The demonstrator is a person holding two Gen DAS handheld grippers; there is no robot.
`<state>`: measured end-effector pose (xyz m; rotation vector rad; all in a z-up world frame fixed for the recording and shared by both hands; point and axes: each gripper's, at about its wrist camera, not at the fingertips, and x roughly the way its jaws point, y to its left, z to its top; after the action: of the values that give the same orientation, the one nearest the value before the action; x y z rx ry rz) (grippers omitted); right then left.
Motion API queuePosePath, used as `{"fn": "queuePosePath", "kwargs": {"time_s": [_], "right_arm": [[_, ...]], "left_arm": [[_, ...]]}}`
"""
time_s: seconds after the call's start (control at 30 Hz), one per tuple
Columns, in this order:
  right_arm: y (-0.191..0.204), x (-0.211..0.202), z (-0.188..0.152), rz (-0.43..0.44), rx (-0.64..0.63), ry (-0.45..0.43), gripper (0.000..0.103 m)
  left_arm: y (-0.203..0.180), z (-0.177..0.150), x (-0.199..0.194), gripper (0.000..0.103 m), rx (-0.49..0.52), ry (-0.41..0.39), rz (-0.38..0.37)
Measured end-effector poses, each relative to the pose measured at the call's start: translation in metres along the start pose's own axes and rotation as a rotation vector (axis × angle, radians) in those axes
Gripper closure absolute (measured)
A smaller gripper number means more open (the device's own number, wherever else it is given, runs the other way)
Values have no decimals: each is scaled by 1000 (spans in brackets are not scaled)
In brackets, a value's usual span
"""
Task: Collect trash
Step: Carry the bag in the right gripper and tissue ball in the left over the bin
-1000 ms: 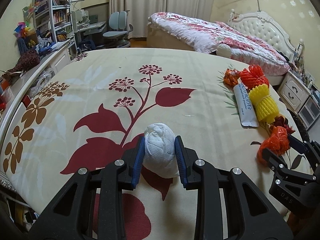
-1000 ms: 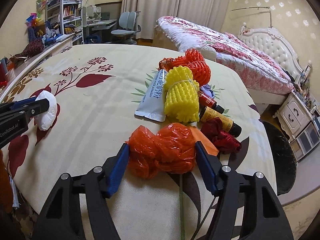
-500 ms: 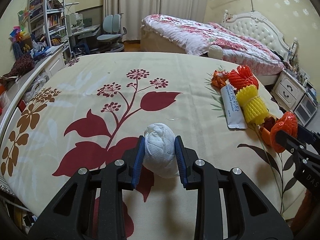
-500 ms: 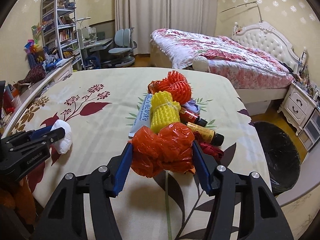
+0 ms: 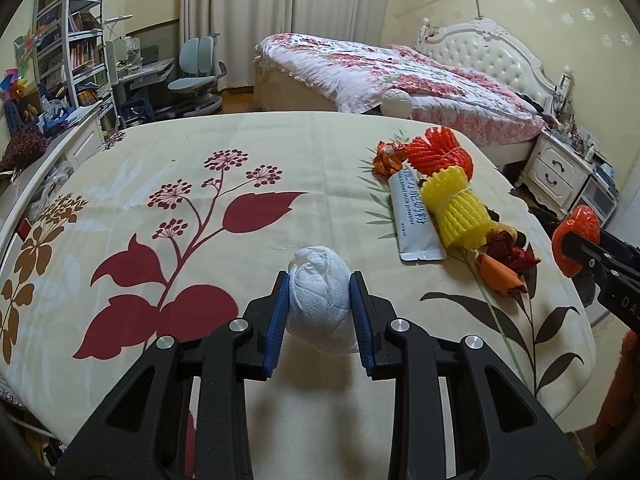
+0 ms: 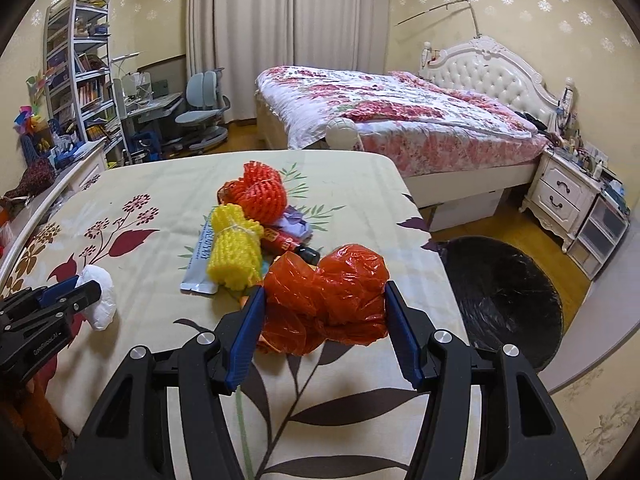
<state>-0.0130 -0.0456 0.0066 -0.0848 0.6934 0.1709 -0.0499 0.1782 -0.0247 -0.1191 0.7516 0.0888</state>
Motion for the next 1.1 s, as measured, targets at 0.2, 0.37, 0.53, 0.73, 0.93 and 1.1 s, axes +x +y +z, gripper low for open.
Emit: {"fn": "queuePosePath", "kwargs": {"time_s": [0.2, 0.37, 0.53, 0.73, 0.93, 1.1], "right_arm": [[-29, -2, 1, -52, 40, -10, 45], [-57, -3, 1, -110, 64, -24, 45], [-94, 1, 3, -167, 110, -24, 45], [-138, 17, 0, -224, 175, -6, 45], [-175, 37, -5, -257, 231, 15, 45], [-195, 52, -5, -286, 250, 29, 45]], "left_arm": [[-34, 9, 0, 73, 47, -21, -56], [-75, 21, 1, 73, 102, -47, -116], [-121, 32, 7, 73, 161, -63, -178], [-181, 47, 26, 73, 221, -69, -242], [-237, 54, 55, 73, 280, -47, -263], [-269, 60, 77, 73, 302, -27, -268]]}}
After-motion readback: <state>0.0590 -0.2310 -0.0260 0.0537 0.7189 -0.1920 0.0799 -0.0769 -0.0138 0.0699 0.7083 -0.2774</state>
